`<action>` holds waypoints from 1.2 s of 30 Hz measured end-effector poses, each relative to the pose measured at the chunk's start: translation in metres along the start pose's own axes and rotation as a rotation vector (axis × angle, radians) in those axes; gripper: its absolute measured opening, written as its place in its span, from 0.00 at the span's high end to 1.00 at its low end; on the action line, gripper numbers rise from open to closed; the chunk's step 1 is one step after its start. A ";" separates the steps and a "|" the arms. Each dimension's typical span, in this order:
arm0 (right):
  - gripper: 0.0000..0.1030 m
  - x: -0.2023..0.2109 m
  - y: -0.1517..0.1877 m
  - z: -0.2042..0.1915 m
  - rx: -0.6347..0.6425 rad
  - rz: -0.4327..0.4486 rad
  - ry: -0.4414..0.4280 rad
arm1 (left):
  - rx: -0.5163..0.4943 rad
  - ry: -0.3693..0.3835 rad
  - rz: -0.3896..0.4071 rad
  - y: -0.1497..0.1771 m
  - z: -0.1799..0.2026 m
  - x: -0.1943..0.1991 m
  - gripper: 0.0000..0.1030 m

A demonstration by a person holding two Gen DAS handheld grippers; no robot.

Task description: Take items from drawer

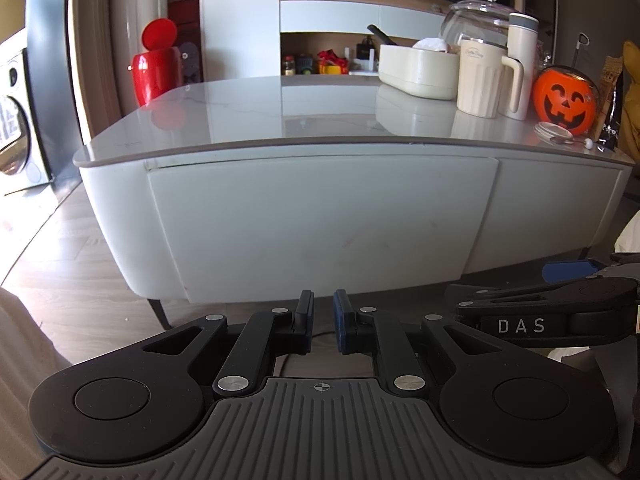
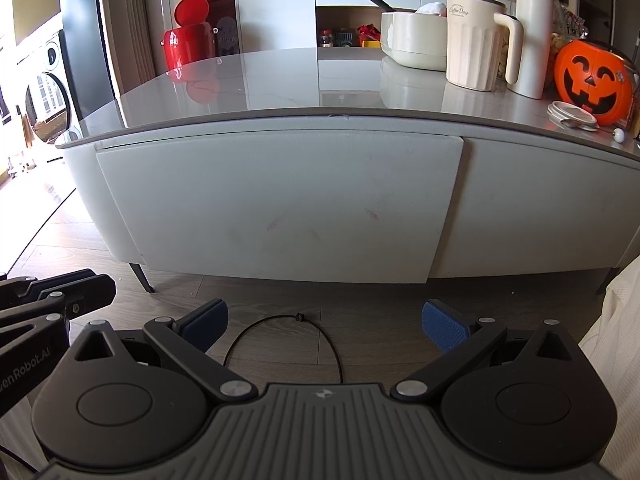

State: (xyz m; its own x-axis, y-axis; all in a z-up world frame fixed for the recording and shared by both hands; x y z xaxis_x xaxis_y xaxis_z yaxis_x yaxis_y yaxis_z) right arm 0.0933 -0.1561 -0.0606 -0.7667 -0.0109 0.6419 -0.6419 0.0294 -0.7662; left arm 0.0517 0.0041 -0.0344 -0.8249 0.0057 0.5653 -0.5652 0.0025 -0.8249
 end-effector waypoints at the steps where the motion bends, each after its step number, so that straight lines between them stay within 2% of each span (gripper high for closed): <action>1: 0.00 -0.001 0.000 0.001 -0.007 -0.006 -0.003 | 0.010 0.002 -0.006 -0.001 -0.001 0.000 0.87; 6: 0.00 -0.010 -0.007 0.009 -0.054 -0.049 -0.015 | 0.077 0.018 -0.039 -0.010 -0.009 -0.008 0.87; 10: 0.00 -0.015 -0.014 0.012 -0.063 -0.050 -0.019 | 0.086 0.002 -0.033 -0.022 -0.014 -0.015 0.87; 15: 0.00 -0.022 -0.031 0.011 -0.004 -0.011 -0.015 | 0.060 -0.015 -0.002 -0.040 -0.019 -0.026 0.87; 20: 0.00 -0.036 -0.056 0.018 0.081 0.018 0.004 | -0.028 -0.004 0.023 -0.064 -0.033 -0.051 0.87; 24: 0.00 -0.050 -0.071 0.028 0.127 0.017 0.006 | -0.072 -0.018 0.042 -0.086 -0.060 -0.070 0.85; 28: 0.00 -0.062 -0.082 0.042 0.136 0.007 -0.004 | -0.095 -0.047 0.099 -0.114 -0.102 -0.082 0.85; 31: 0.00 -0.070 -0.091 0.053 0.157 0.013 -0.018 | -0.030 -0.068 0.158 -0.124 -0.136 -0.082 0.85; 33: 0.00 -0.072 -0.100 0.058 0.186 0.037 -0.046 | 0.056 -0.090 0.188 -0.121 -0.159 -0.083 0.85; 34: 0.00 -0.074 -0.104 0.060 0.207 0.051 -0.065 | 0.098 -0.101 0.194 -0.118 -0.169 -0.084 0.85; 36: 0.00 -0.078 -0.112 0.061 0.282 0.077 -0.103 | 0.195 -0.108 0.155 -0.112 -0.187 -0.091 0.84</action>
State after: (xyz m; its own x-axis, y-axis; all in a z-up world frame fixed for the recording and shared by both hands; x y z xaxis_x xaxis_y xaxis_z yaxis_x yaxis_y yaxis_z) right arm 0.2242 -0.2197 -0.0261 -0.8006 -0.1212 0.5867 -0.5487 -0.2448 -0.7994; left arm 0.1910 0.1908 0.0061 -0.8917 -0.1155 0.4377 -0.4140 -0.1829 -0.8917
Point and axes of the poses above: each gripper's, at about its wrist camera, not at the fingertips, and x roughly against the way its jaws point, z to its right, y to its underside, the point moved 6 cm from there along -x, roughly the way its jaws point, and after that the axes turned 2 degrees about z, right-handed, at the moved point
